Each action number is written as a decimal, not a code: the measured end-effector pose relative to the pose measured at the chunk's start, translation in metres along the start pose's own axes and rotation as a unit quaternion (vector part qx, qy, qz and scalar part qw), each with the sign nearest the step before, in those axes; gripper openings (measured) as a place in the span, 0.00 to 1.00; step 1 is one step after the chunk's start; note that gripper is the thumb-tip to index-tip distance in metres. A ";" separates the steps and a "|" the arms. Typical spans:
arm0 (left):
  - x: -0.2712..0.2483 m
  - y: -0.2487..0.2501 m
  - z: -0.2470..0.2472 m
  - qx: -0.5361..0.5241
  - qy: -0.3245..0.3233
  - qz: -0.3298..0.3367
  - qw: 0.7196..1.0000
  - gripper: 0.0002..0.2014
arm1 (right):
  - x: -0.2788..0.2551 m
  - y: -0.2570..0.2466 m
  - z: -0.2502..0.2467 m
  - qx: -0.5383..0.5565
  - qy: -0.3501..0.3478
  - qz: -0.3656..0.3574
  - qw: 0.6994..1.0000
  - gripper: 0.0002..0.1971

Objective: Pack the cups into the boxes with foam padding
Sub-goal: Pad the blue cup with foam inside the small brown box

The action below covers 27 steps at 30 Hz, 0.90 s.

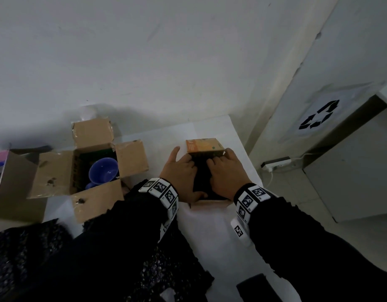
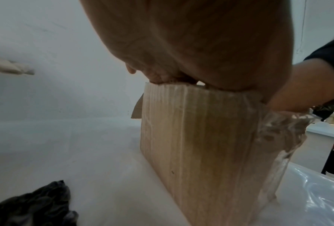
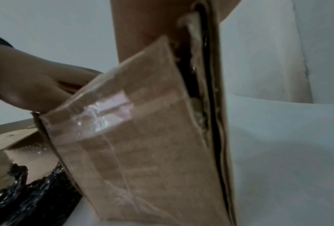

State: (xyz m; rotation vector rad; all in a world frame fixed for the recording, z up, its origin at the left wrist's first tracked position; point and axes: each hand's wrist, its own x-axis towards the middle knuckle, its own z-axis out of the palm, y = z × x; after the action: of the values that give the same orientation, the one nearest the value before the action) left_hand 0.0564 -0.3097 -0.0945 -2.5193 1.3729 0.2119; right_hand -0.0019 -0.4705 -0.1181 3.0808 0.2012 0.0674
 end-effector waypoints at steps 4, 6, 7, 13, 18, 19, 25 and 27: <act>0.003 -0.002 -0.003 0.005 0.011 0.020 1.000 0.47 | 0.004 -0.001 0.001 -0.023 -0.067 -0.010 0.997 0.10; 0.001 -0.004 -0.007 0.010 0.035 0.030 0.999 0.46 | 0.003 -0.002 0.001 -0.022 -0.063 -0.005 0.998 0.11; 0.001 -0.005 -0.007 0.018 0.052 0.033 0.998 0.46 | 0.003 -0.002 0.001 -0.018 -0.053 0.000 0.998 0.13; 0.005 -0.004 -0.006 0.004 0.046 0.028 0.999 0.45 | -0.001 -0.001 0.006 -0.022 -0.006 -0.008 1.000 0.13; 0.008 -0.009 0.000 -0.050 0.016 0.025 0.998 0.50 | 0.001 0.002 0.006 -0.004 -0.007 -0.021 1.000 0.08; 0.009 -0.009 -0.001 -0.062 0.019 0.029 0.997 0.48 | 0.000 0.004 0.005 0.023 0.010 -0.014 1.000 0.09; -0.005 -0.011 0.010 -0.208 0.223 -0.060 0.951 0.23 | -0.021 0.009 0.002 0.276 0.173 0.213 0.921 0.10; -0.009 -0.010 0.015 -0.251 0.221 -0.143 0.932 0.23 | -0.023 0.008 0.002 0.362 0.126 0.284 0.879 0.15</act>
State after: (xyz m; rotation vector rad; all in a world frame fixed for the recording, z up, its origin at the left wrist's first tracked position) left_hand 0.0596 -0.2925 -0.1048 -3.3190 1.1734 -0.0870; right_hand -0.0235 -0.4817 -0.1204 3.7197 -0.8863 0.5322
